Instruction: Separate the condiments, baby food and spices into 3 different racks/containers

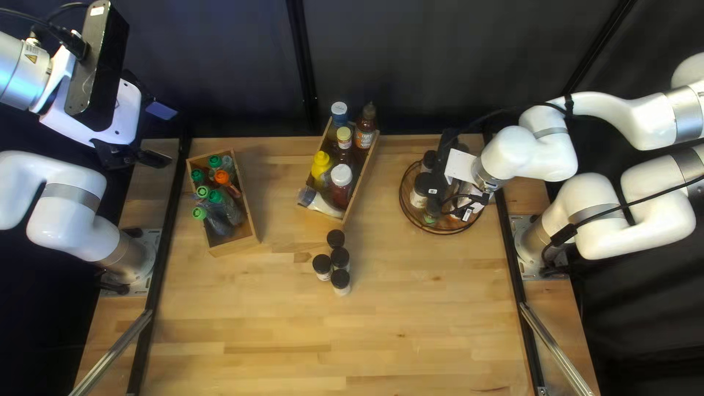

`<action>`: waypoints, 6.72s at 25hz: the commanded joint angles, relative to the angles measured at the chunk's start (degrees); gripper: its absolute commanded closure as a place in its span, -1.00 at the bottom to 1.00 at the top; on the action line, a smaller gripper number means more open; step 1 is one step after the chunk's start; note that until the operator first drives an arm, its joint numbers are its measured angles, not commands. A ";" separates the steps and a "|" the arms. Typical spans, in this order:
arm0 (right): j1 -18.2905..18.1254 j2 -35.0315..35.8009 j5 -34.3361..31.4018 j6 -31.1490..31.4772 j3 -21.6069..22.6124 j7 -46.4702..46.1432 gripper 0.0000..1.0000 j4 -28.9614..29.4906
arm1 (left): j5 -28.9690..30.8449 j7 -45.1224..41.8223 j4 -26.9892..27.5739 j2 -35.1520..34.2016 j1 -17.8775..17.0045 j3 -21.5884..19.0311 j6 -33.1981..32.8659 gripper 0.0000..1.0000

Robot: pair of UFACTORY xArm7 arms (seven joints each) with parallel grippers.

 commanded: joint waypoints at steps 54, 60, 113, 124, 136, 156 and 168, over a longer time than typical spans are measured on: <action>22.51 72.53 27.66 -21.14 5.89 -31.60 -1.00 59.27 | 0.00 0.00 0.00 0.00 0.00 0.00 0.00 -1.00; 22.43 75.85 28.12 -22.98 3.50 -23.00 -1.00 61.36 | 0.00 0.00 0.00 0.00 0.00 0.00 0.00 -1.00; 24.82 31.13 7.99 6.58 9.00 7.99 1.00 38.62 | 0.00 0.00 0.00 0.00 0.00 0.00 0.00 -1.00; 19.05 16.24 6.58 14.70 10.96 20.72 1.00 22.50 | 0.00 0.00 0.00 0.00 0.00 0.00 0.00 -1.00; 12.82 4.92 5.18 19.29 9.98 26.01 1.00 11.90 | 0.00 0.00 0.00 0.00 0.00 0.00 0.00 -1.00; 7.70 1.35 0.40 18.57 9.84 30.02 1.00 6.57 | 0.00 0.00 0.00 0.00 0.00 0.00 0.00 -1.00; 7.39 -0.64 -1.86 14.63 8.70 28.80 1.00 4.29 | 0.00 0.00 0.00 0.00 0.00 0.00 0.00 -1.00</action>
